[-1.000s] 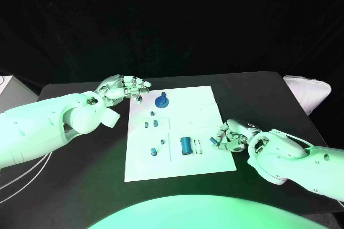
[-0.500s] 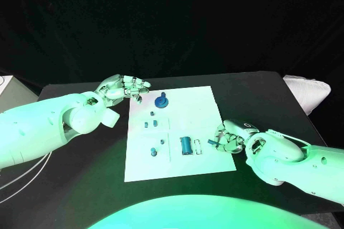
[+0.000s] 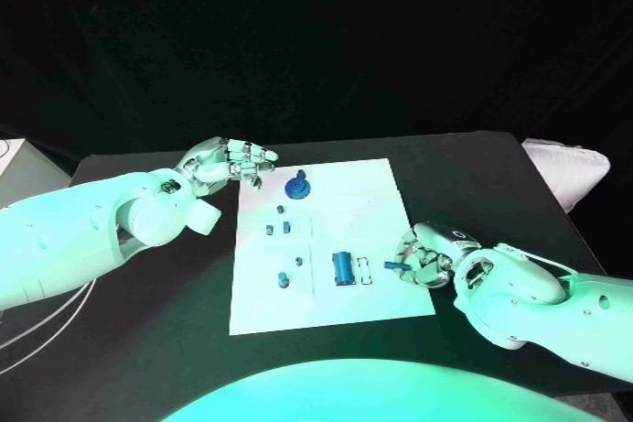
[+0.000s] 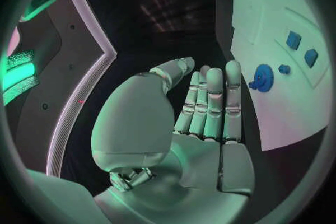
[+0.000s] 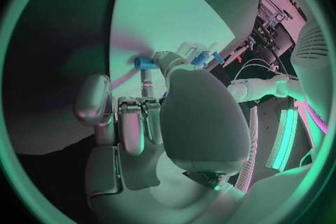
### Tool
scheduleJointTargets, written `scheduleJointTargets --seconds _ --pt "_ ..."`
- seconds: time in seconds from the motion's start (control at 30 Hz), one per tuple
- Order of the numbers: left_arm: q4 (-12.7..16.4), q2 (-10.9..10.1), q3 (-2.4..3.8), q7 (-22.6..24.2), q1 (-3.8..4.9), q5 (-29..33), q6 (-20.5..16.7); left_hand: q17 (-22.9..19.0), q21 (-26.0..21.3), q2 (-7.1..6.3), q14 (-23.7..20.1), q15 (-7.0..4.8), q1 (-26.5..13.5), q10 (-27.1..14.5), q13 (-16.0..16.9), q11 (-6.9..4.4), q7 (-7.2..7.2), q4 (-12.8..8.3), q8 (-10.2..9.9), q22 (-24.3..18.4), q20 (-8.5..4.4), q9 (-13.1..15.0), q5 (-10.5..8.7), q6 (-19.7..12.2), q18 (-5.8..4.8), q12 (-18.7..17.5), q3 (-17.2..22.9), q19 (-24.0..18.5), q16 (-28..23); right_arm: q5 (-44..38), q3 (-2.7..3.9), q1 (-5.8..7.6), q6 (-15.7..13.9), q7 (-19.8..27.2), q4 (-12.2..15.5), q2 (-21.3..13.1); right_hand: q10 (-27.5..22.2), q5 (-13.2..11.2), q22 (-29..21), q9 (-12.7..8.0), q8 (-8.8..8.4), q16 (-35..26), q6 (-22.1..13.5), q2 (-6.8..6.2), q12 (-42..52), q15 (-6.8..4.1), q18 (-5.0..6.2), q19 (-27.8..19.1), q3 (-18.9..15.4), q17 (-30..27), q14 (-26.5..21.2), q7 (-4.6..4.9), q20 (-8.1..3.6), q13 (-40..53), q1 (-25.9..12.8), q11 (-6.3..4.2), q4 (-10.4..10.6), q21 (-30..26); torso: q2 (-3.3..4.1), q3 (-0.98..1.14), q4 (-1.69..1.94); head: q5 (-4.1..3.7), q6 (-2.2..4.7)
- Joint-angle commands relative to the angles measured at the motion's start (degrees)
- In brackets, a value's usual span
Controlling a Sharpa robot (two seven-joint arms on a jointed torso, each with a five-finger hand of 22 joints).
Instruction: Assemble the parts on the task board
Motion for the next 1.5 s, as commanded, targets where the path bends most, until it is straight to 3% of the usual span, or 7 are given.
scheduleJointTargets --seconds 0.03,0.47,0.5,0.6,0.93,1.1,1.5 --pt "0.1 0.1 0.03 0.3 0.0 0.4 0.7 0.1 -0.2 0.42 -0.2 0.01 -0.1 -0.4 0.1 -0.02 0.03 0.4 0.4 -0.1 -0.04 0.0 0.35 -0.4 0.85 0.4 0.0 0.4 0.4 2.9 -0.14 0.28 -0.4 -0.5 0.9 -0.1 5.2 0.3 0.1 0.6 0.51 0.3 0.4 -0.14 0.3 -0.47 -0.41 0.4 0.5 13.9 5.7 -0.16 -0.18 14.2 -0.8 -0.43 0.0 0.3 0.0 -0.03 -0.02 0.03 0.0" --pt "0.2 0.1 0.03 0.2 0.0 0.4 0.7 0.1 -0.2 0.42 -0.2 0.01 -0.1 -0.4 0.1 -0.02 0.03 0.4 0.4 -0.1 -0.04 0.0 0.35 -0.4 0.85 0.4 0.0 0.4 0.4 8.7 -0.07 1.65 -2.0 0.0 3.3 0.6 5.4 -2.9 0.7 1.0 1.12 0.5 0.2 -0.64 0.6 -0.52 -0.51 0.6 1.8 14.3 5.8 -0.25 -0.25 14.5 -3.5 -0.49 0.3 0.8 0.05 -0.04 -0.04 0.06 0.0" --pt "0.2 0.1 0.03 0.2 0.0 0.4 0.7 0.1 -0.2 0.42 -0.2 0.01 -0.1 -0.4 0.1 -0.02 0.03 0.4 0.4 -0.1 -0.04 0.0 0.35 -0.4 0.85 0.4 0.0 0.4 0.4 9.1 -0.07 1.66 -2.1 -0.1 3.3 0.8 5.5 -5.8 0.7 1.0 1.22 0.5 0.2 -0.32 0.7 -0.43 -0.52 0.6 1.6 14.4 5.8 -0.18 -0.21 14.5 -5.2 -0.41 0.6 0.7 0.06 -0.05 -0.05 0.08 0.0" --pt "0.2 0.1 0.03 0.2 0.0 0.4 0.8 0.1 -0.2 0.42 -0.2 0.01 -0.1 -0.4 0.1 -0.02 0.03 0.4 0.4 -0.1 -0.04 0.0 0.35 -0.4 0.85 0.4 0.0 0.4 0.4 10.1 -0.08 1.65 -2.1 -0.4 3.1 1.6 5.6 -9.8 0.9 1.0 1.33 0.5 0.0 0.29 0.8 -0.38 -0.53 0.7 1.2 14.5 5.8 -0.12 -0.15 14.6 -7.9 -0.34 0.7 0.7 0.07 -0.02 -0.03 -0.01 0.0" --pt "0.4 0.1 0.03 0.1 0.0 0.4 0.9 0.1 -0.2 0.42 -0.2 0.01 -0.1 -0.4 0.1 -0.02 0.03 0.4 0.4 -0.1 -0.04 0.0 0.35 -0.4 0.85 0.4 0.0 0.4 0.4 13.4 -0.09 1.1 -1.1 -1.9 1.4 4.3 5.6 -10.5 1.0 1.0 1.42 0.6 -0.1 0.88 0.8 -0.34 -0.5 0.7 0.5 14.6 5.8 -0.05 -0.1 14.6 -10.6 -0.28 0.8 0.5 0.03 0.01 0.0 0.01 0.0" --pt "0.3 0.0 0.03 0.0 0.01 0.4 0.9 0.1 -0.2 0.42 -0.2 0.01 -0.1 -0.4 0.1 -0.02 0.03 0.4 0.4 -0.1 -0.04 0.0 0.35 -0.4 0.85 0.4 0.0 0.4 0.4 14.0 -0.1 0.91 -0.8 -2.2 0.7 5.2 5.8 -9.4 1.2 1.0 1.69 0.7 0.0 2.03 1.2 -0.28 -0.53 0.8 -1.2 14.8 5.9 0.0 -0.05 14.9 -15.4 -0.22 0.8 0.5 0.05 -0.01 0.0 -0.06 0.0" --pt "0.3 0.0 0.03 -0.1 0.01 0.4 1.0 0.1 -0.3 0.52 -0.2 0.02 -0.1 -0.5 0.1 -0.03 0.01 0.5 0.5 -0.1 -0.03 0.0 0.38 -0.4 0.85 0.5 0.1 0.4 0.4 13.7 -0.09 0.79 -0.6 -2.4 -0.2 6.2 5.9 -9.4 1.2 1.0 1.72 0.7 0.0 2.13 1.5 -0.29 -0.55 0.9 -1.2 14.9 5.9 -0.03 -0.05 15.0 -15.5 -0.23 0.8 0.6 0.08 0.02 -0.01 -0.03 0.0"
